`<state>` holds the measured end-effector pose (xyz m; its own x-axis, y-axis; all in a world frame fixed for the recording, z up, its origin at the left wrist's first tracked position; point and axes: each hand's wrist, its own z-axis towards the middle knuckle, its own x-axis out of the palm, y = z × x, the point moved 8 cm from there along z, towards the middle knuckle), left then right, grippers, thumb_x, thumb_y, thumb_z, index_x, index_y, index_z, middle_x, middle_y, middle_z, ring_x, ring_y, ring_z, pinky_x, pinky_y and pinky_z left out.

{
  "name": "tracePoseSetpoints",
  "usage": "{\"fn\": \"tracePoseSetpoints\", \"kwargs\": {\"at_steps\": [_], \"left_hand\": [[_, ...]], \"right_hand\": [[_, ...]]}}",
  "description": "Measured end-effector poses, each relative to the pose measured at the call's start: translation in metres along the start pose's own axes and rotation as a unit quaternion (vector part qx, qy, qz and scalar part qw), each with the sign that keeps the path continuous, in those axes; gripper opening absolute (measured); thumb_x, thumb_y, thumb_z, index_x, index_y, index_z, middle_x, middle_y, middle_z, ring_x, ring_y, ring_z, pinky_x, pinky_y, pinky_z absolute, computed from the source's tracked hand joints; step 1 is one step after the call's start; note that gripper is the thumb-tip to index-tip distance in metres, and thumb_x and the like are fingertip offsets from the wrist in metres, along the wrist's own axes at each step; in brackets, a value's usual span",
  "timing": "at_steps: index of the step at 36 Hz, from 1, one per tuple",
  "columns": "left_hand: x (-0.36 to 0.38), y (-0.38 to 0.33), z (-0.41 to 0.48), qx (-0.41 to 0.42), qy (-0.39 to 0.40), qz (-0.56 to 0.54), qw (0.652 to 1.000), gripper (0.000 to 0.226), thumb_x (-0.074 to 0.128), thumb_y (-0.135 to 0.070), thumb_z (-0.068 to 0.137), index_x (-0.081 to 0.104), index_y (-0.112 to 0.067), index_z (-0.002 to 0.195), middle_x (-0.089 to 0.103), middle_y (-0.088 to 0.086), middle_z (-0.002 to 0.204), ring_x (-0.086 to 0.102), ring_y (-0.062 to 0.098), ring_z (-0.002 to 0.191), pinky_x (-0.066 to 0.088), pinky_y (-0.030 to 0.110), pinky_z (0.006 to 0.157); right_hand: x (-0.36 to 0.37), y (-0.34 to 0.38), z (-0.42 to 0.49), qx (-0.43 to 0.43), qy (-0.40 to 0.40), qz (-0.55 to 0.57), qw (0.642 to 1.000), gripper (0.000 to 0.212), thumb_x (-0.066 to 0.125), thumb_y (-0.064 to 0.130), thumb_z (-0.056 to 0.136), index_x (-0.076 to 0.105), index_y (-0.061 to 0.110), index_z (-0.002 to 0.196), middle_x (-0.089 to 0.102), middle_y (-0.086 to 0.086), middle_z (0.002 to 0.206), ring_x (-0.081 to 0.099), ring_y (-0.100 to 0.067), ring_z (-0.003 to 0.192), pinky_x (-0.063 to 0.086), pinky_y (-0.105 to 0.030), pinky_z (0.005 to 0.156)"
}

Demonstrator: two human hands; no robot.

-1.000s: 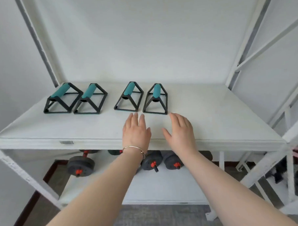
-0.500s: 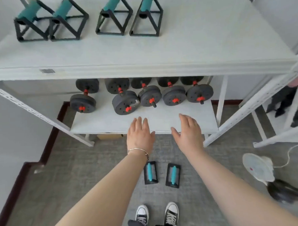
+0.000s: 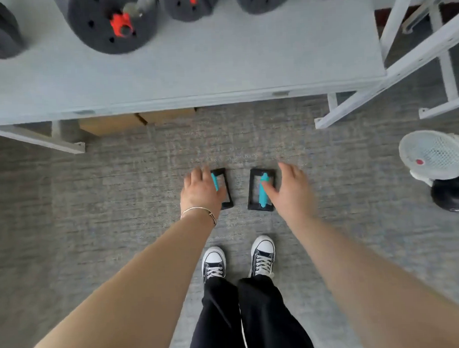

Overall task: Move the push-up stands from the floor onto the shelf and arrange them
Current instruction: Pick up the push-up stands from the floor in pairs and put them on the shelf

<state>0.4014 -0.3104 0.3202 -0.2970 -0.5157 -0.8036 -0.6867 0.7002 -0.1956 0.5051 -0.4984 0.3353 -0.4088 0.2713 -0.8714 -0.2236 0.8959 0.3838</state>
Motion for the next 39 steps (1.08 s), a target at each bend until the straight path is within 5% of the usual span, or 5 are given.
{"fn": "tracePoseSetpoints", "kwargs": {"at_steps": [18, 29, 39], "left_hand": [[0.277, 0.087, 0.170, -0.106, 0.099, -0.026, 0.989, 0.068, 0.061, -0.043, 0.088, 0.034, -0.004, 0.137, 0.042, 0.019, 0.137, 0.047, 0.036, 0.122, 0.044, 0.044, 0.098], [0.324, 0.104, 0.193, -0.180, 0.060, -0.147, 0.971, 0.068, 0.071, -0.028, 0.083, 0.033, -0.009, 0.136, 0.058, 0.014, 0.116, 0.058, 0.033, 0.106, 0.050, 0.043, 0.086], [0.322, 0.113, 0.186, -0.146, 0.064, -0.165, 0.973, 0.071, 0.075, -0.028, 0.078, 0.035, -0.017, 0.136, 0.066, 0.007, 0.105, 0.063, 0.029, 0.094, 0.056, 0.043, 0.080]], "right_hand": [[0.294, -0.159, 0.075, 0.137, 0.090, 0.002, 0.987, 0.063, 0.066, 0.047, 0.081, 0.050, 0.007, 0.128, 0.057, -0.018, 0.118, 0.055, -0.038, 0.107, 0.048, -0.042, 0.085], [0.341, -0.188, 0.089, 0.220, 0.053, 0.068, 0.972, 0.064, 0.069, 0.031, 0.084, 0.041, 0.002, 0.135, 0.054, -0.019, 0.127, 0.054, -0.037, 0.114, 0.044, -0.041, 0.093], [0.351, -0.200, 0.085, 0.250, 0.063, 0.132, 0.957, 0.045, 0.069, 0.028, 0.086, 0.052, 0.004, 0.121, 0.065, -0.014, 0.109, 0.062, -0.033, 0.098, 0.038, -0.027, 0.070]]}}
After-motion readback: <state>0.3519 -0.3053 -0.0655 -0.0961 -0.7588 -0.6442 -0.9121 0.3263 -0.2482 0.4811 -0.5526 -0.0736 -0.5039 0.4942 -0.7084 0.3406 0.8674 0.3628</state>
